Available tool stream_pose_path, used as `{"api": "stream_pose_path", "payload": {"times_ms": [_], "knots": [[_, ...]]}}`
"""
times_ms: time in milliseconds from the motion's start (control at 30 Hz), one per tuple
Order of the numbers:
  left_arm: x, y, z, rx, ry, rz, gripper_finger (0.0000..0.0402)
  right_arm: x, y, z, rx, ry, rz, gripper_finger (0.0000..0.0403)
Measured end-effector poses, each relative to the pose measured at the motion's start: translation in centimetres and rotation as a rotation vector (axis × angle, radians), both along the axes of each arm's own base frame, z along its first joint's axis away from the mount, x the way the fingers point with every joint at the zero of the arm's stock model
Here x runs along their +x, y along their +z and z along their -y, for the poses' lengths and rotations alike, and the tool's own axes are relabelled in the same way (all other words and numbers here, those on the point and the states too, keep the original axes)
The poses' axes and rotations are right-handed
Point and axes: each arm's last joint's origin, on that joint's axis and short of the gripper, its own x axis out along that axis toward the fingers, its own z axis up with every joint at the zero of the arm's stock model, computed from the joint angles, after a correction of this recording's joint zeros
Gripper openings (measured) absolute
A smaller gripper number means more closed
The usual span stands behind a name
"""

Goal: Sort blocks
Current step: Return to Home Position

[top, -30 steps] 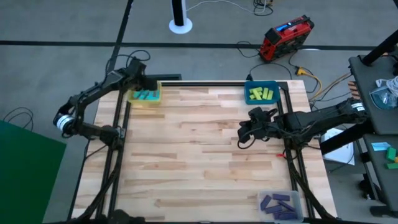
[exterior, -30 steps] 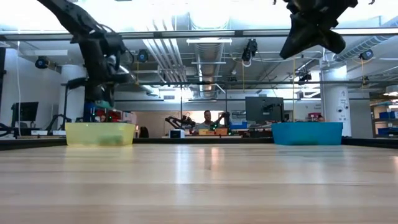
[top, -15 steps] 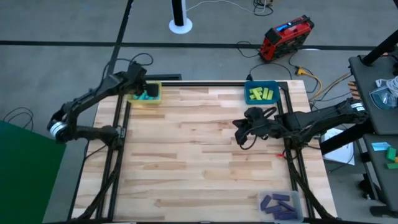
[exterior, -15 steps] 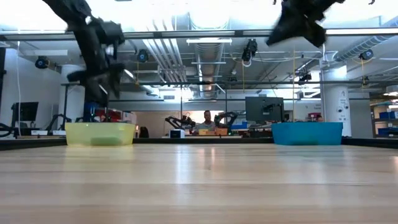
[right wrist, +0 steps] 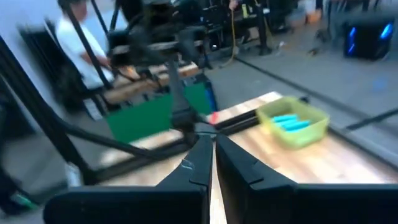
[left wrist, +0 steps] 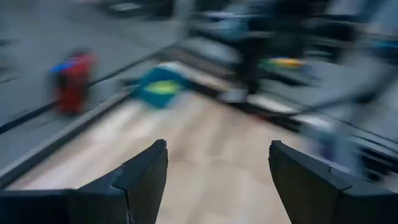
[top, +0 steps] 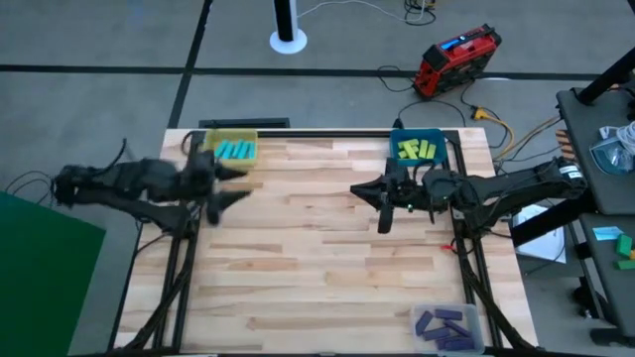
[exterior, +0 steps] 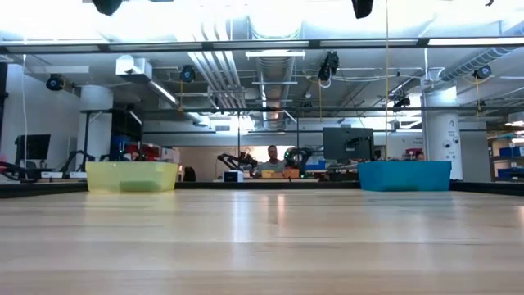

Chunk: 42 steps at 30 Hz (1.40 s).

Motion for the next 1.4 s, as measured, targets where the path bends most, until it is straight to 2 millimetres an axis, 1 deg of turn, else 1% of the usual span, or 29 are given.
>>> {"api": "stream_pose_path", "payload": {"times_ms": [67,100,133,167,200,300,367,467,567,667,733,800,900,1000,1067,1133,1200,1267,1400], "knots": [[-1.0,0.7,1.9,-0.025,-0.142,0.072,0.0254,-0.1,0.4,0.0,0.100,-0.004,0.028,0.0012],[-1.3,1.1,2.7,-0.040,-0.175,0.129,0.0254,-0.1,0.6,0.0,0.158,-0.007,0.045,0.0013],[-1.6,1.4,3.2,-0.030,-0.173,0.177,0.0254,-0.1,0.8,0.0,0.220,-0.011,0.060,0.0013],[-1.8,1.4,3.7,0.012,-0.142,0.210,0.0254,0.0,1.0,0.0,0.242,-0.013,0.075,0.0013],[-2.0,1.4,4.1,0.064,-0.119,0.229,0.0254,0.0,1.4,0.0,0.206,-0.007,0.089,0.0013],[-3.0,1.0,4.9,0.179,-0.122,0.292,0.0254,-0.4,2.3,0.2,-0.031,0.033,0.095,0.0013],[-4.1,0.7,4.6,0.186,-0.140,0.363,0.0254,-1.2,3.0,1.2,-0.093,0.021,0.114,0.0013],[-6.2,0.0,3.2,0.181,-0.163,0.444,0.0254,-3.5,3.9,2.7,-0.159,0.067,0.171,0.0013],[-8.0,-1.3,1.9,0.192,-0.185,0.496,0.0254,-5.7,3.8,3.6,-0.188,0.118,0.202,0.0013],[-9.6,-2.9,0.8,0.197,-0.184,0.546,0.0254,-7.5,2.7,4.4,-0.199,0.089,0.205,0.0013],[-10.3,-3.8,0.3,0.194,-0.181,0.578,0.0254,-8.6,2.0,4.7,-0.202,0.064,0.210,0.0013],[-10.8,-5.0,-0.1,0.196,-0.178,0.592,0.0254,-9.5,1.3,4.7,-0.199,0.084,0.230,0.0013],[-10.3,-5.9,0.2,0.221,-0.149,0.550,0.0254,-10.6,-0.2,4.4,-0.188,0.140,0.261,0.0013],[-9.7,-6.5,0.7,0.184,-0.187,0.577,0.0254,-11.7,-1.3,3.7,-0.198,0.231,0.367,0.0013],[-8.9,-7.7,1.4,0.183,-0.220,0.575,0.0254,-12.6,-2.2,3.2,-0.209,0.267,0.430,0.0013],[-8.4,-8.7,1.9,0.177,-0.251,0.602,0.0254,-13.1,-3.5,2.9,-0.211,0.284,0.458,0.0013],[-8.1,-9.7,2.2,0.158,-0.243,0.635,0.0254,-13.7,-4.7,2.7,-0.216,0.285,0.493,0.0013],[-7.5,-11.2,2.6,0.179,-0.251,0.613,0.0254,-14.3,-5.8,2.6,-0.219,0.291,0.534,0.0013],[-7.0,-12.6,2.9,0.168,-0.238,0.647,0.0254,-15.1,-8.2,2.6,-0.215,0.288,0.575,0.0013]]}}
